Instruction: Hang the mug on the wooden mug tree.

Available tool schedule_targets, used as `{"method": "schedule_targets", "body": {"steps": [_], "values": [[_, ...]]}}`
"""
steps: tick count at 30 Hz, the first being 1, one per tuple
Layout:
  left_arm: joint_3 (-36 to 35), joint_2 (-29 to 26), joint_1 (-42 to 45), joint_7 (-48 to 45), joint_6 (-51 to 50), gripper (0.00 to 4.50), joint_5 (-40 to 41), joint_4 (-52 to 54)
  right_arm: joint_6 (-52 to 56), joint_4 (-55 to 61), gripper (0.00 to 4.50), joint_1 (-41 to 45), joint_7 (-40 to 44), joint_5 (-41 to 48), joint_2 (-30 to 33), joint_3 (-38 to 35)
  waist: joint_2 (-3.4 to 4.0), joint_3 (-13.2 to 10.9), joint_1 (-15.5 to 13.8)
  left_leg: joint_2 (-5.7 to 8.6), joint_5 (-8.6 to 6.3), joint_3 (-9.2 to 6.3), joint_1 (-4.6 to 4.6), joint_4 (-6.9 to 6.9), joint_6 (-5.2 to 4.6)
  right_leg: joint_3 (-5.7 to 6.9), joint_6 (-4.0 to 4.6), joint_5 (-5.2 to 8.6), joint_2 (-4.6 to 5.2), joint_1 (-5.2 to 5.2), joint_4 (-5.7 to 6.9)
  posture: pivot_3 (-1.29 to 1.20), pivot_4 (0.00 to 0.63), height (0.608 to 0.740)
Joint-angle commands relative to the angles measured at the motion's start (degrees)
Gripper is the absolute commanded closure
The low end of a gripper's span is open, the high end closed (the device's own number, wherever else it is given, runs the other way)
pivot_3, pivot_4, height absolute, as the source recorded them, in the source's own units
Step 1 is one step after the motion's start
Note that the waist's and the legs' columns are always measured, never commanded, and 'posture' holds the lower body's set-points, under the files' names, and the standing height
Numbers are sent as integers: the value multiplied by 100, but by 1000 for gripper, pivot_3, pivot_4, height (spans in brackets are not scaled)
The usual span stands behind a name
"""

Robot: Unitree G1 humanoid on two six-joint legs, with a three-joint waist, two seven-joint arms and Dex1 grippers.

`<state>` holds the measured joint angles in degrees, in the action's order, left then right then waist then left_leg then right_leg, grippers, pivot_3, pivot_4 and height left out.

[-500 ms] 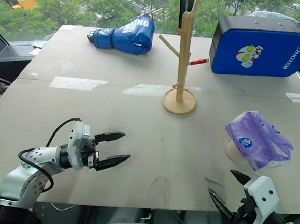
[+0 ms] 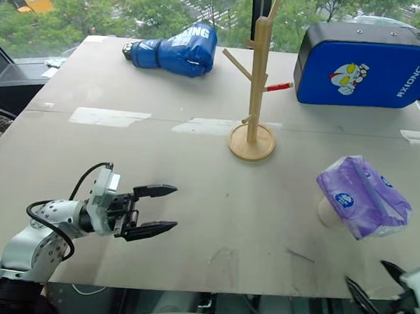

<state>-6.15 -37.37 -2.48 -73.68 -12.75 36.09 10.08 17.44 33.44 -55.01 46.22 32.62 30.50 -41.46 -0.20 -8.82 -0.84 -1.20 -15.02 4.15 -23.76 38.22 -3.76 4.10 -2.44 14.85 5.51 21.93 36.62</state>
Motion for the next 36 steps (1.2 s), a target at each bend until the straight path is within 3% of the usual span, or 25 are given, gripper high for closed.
{"method": "schedule_targets", "body": {"steps": [1, 3, 7, 11, 18, 21, 25, 33, 36], "values": [[33, 2, 216, -73, -91, 0, 173, 220, 677, -169, 15, -324, 793, 1702, 494, -1661, 14, -2, 10, 0, 0, 0, 0, 1, -1, -2, 0, 0, 0, 0, 0, 0, 150, 731], [14, -16, 321, -127, -155, 0, 241, 251, 1039, -111, 15, -530, 1105, 2377, 797, -2382, 31, 1, 9, 0, -1, 4, 1, 0, -3, -7, 0, 0, 1, 0, 1, 0, 150, 731], [-2, -39, 480, -140, -285, 0, 354, 365, 1497, 149, 15, -269, 786, 3047, 1673, -3524, 17, 4, 11, -6, -1, 4, 4, -8, -4, -6, 1, 0, -2, 2, 0, 0, 150, 731], [48, 8, 387, 15, -355, 0, 340, 639, 1867, 606, 15, 71, 584, 2871, 2321, -3592, -3, -4, -18, -3, -1, 10, 0, -5, -8, -6, 1, 0, 3, 2, -6, 0, 150, 731], [26, 8, 299, 307, -479, 0, 361, 1003, 2392, 818, 15, 1323, -224, 2552, 3128, -2496, -15, -13, -77, 3, 20, 10, -21, 2, -24, 4, -1, -2, 2, -2, -25, 0, 150, 731], [24, 11, 328, 433, -523, 0, 358, 1069, 2662, 907, 15, 1666, -343, 2292, 3288, -2161, -16, -14, -98, 4, 19, 9, -20, 4, -26, 8, -2, -2, -2, -5, -23, 0, 150, 731], [31, 26, 237, 605, -639, 0, 420, 1317, 3260, 828, 15, 2208, -541, 2603, 3510, -1788, -17, -15, -112, 3, 20, 10, -18, 7, -26, 7, -4, -3, -6, -9, -21, 0, 150, 731], [84, 41, 293, 829, -778, 0, 475, 1475, 3561, 566, 15, 2783, -460, 1832, 3689, -480, -20, -15, -132, 3, 21, 9, -12, 11, -25, 6, -4, -3, -12, -14, -16, 0, 150, 731], [61, 38, 266, 892, -799, 0, 491, 1511, 3561, 544, 791, 3055, -373, 1750, 3645, -391, -22, -14, -129, 3, 23, 9, -11, 13, -22, 5, -22, -13, -18, -14, -14, 0, 150, 731]]}}
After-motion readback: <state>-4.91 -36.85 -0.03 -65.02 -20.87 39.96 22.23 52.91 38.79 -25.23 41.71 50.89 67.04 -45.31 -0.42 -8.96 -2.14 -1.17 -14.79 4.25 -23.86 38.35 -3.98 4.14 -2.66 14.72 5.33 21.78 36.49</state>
